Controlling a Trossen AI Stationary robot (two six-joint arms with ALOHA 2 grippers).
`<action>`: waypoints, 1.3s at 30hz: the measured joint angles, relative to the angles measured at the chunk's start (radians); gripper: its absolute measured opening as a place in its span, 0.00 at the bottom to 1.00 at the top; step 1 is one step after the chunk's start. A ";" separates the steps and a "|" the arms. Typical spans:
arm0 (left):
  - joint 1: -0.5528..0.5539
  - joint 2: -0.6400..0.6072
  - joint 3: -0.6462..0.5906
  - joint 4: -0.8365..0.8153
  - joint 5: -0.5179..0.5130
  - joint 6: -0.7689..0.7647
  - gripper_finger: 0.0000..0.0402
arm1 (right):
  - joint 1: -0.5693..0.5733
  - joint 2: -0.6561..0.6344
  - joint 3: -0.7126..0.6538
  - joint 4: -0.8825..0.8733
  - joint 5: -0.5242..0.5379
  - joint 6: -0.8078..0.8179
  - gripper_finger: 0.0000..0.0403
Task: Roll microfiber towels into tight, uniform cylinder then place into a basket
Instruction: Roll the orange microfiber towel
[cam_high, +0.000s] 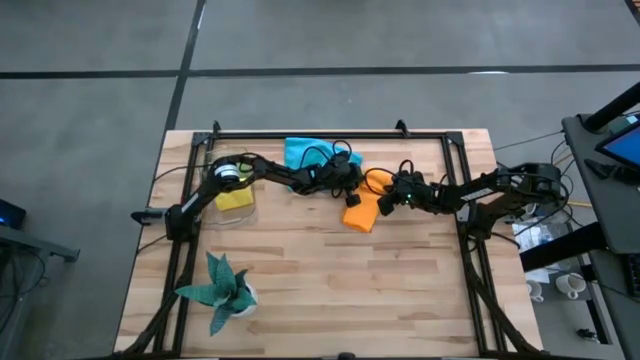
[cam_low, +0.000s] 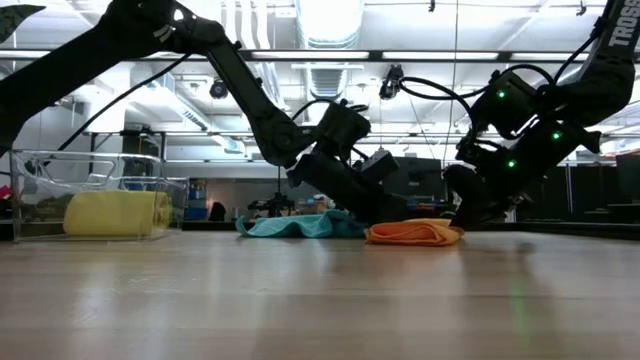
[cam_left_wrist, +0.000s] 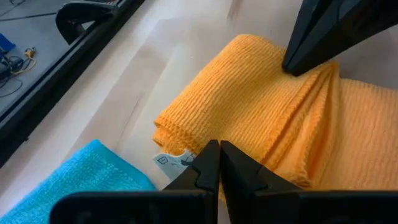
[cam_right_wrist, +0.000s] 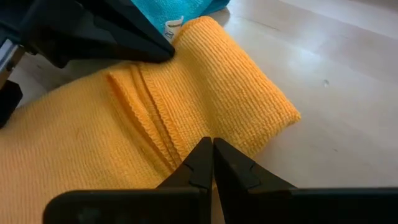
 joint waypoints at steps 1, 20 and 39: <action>0.001 0.000 0.000 0.000 0.000 0.000 0.00 | 0.000 0.000 0.000 0.000 0.000 0.002 0.02; 0.002 0.001 -0.002 -0.006 -0.005 -0.001 0.00 | -0.045 -0.141 0.003 0.131 0.007 -0.076 0.02; 0.003 0.002 -0.004 -0.010 -0.006 -0.004 0.00 | -0.158 0.323 0.261 0.159 -0.060 -0.169 0.02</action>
